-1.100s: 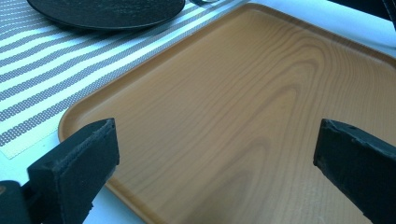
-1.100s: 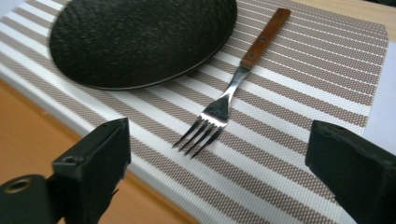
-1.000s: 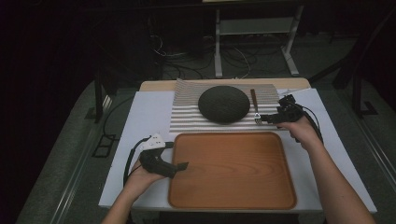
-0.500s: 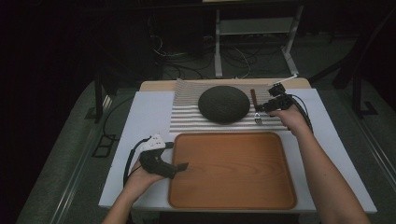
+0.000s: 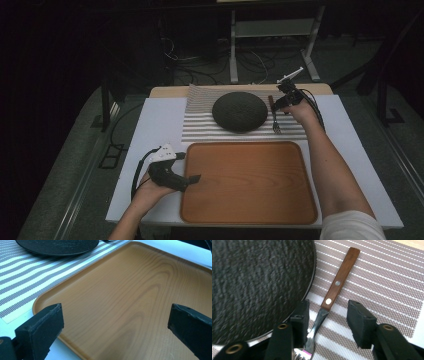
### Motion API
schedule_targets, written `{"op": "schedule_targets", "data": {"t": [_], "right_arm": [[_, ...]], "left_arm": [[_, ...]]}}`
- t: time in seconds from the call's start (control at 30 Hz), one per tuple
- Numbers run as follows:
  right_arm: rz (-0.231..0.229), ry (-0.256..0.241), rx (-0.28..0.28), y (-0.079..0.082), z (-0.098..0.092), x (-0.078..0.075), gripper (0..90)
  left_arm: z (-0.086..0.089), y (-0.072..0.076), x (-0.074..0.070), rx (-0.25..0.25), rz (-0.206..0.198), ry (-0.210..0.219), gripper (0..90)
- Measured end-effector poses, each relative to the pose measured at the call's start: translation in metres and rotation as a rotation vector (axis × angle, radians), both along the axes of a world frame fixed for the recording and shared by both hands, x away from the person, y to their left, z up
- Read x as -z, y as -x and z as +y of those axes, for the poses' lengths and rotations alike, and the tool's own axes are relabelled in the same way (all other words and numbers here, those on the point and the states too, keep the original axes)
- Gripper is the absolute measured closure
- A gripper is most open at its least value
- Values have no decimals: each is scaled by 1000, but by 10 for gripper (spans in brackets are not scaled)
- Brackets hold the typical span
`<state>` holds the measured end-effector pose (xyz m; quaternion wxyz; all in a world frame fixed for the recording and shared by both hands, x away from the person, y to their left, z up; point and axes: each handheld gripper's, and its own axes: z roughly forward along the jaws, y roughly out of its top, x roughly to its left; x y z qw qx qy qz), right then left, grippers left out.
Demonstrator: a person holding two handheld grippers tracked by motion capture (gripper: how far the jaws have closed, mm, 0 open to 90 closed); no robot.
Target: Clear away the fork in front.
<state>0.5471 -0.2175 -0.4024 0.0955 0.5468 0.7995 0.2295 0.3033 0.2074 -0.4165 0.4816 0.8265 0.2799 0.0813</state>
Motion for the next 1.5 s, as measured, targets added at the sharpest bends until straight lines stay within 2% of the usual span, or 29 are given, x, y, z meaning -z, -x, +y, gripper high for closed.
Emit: {"op": "schedule_targets", "data": {"t": [0.23, 0.4, 0.53, 0.7, 0.9, 0.93, 1.13, 1.37, 1.5], "right_arm": [[41, 15, 16, -12, 5, 8, 583], [114, 42, 25, -20, 9, 17, 609], [137, 44, 30, -22, 11, 22, 624], [145, 77, 26, -23, 15, 23, 669], [154, 102, 30, -25, 18, 22, 682], [152, 107, 35, -24, 18, 23, 710], [157, 109, 52, -24, 17, 22, 760], [146, 116, 50, -23, 17, 23, 771], [148, 96, 52, -21, 11, 21, 772]], "left_arm": [[2, 0, 1, -3, 2, 4, 0], [2, 0, 1, -3, 2, 6, 0], [4, 0, 1, -6, 4, 7, 0], [5, -1, 1, -10, 3, 13, 0], [4, -1, 1, -6, 4, 9, 0], [4, -1, 1, -6, 4, 9, 0], [4, -1, 1, -6, 5, 8, 0], [4, -1, 2, -3, 5, 5, 0], [4, -1, 2, -4, 5, 6, 0]]}}
